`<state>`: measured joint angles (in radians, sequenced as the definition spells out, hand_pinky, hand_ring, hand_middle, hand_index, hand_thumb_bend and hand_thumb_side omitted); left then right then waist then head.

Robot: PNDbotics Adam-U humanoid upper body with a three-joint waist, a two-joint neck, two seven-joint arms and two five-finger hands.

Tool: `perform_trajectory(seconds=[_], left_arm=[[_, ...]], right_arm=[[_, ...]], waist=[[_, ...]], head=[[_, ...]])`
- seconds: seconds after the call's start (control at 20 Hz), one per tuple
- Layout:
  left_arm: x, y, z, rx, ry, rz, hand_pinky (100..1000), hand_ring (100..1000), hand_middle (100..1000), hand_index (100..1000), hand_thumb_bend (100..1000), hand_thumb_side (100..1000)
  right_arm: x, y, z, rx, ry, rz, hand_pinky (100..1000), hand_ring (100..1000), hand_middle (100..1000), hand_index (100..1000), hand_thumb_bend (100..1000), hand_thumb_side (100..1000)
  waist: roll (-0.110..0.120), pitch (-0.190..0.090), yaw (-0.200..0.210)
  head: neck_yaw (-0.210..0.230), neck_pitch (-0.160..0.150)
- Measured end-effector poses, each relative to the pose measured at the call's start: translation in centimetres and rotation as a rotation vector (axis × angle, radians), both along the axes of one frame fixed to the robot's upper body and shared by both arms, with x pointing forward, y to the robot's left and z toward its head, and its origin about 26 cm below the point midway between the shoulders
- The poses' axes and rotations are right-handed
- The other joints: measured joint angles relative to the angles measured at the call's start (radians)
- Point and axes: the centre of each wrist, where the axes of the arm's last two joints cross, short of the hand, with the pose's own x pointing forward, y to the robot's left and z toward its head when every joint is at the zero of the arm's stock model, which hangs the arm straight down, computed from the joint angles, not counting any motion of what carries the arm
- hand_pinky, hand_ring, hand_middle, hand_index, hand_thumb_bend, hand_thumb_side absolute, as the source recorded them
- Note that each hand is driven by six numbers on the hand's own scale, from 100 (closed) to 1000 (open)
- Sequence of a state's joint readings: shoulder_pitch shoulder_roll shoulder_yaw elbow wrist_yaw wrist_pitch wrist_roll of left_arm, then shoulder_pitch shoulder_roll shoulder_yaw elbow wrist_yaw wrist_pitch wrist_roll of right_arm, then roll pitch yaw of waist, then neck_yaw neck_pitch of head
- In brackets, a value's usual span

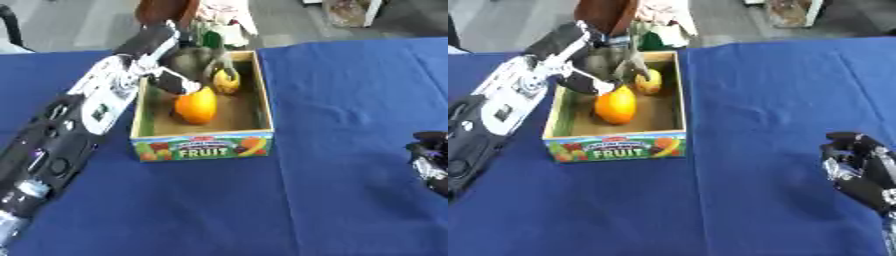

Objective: Pick up objects on the table and place them in the box.

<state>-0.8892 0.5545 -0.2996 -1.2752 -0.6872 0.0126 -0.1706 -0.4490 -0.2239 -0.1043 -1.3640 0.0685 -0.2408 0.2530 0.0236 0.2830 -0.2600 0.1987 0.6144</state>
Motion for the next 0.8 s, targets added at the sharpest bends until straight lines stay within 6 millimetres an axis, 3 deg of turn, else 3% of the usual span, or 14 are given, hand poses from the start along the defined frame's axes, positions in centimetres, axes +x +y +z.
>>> perform_trajectory(seconds=[0.15, 0.2, 0.3, 0.5, 0.8], left_arm=[[0.0, 0.0, -0.1, 0.000, 0.005, -0.009, 569, 517, 527, 665, 688, 234], [0.0, 0.0, -0.2, -0.002, 0.009, -0.014, 578, 536, 554, 682, 769, 233], [-0.2, 0.0, -0.2, -0.011, 0.017, -0.027, 591, 551, 570, 698, 815, 234], [-1.1, 0.3, 0.6, -0.037, 0.007, -0.058, 584, 545, 566, 701, 840, 238], [-4.0, 2.5, 3.1, -0.150, -0.071, -0.057, 572, 533, 554, 696, 829, 232]], right_arm=[[0.0, 0.0, 0.0, 0.000, 0.001, 0.000, 558, 695, 520, 717, 100, 158], [0.0, 0.0, 0.0, 0.000, 0.001, 0.000, 558, 695, 520, 717, 100, 158], [0.0, 0.0, 0.0, 0.000, 0.001, 0.000, 558, 696, 520, 717, 100, 158], [0.0, 0.0, 0.0, 0.000, 0.001, 0.000, 558, 696, 520, 717, 100, 157], [0.0, -0.1, 0.0, 0.002, -0.001, -0.004, 558, 696, 520, 717, 100, 157]], waist=[[0.000, 0.000, 0.000], [0.000, 0.000, 0.000], [0.000, 0.000, 0.002], [-0.001, 0.001, 0.010], [-0.002, 0.001, 0.024]], head=[[-0.003, -0.001], [-0.004, -0.001], [-0.007, -0.001], [-0.011, -0.001], [-0.022, -0.001]])
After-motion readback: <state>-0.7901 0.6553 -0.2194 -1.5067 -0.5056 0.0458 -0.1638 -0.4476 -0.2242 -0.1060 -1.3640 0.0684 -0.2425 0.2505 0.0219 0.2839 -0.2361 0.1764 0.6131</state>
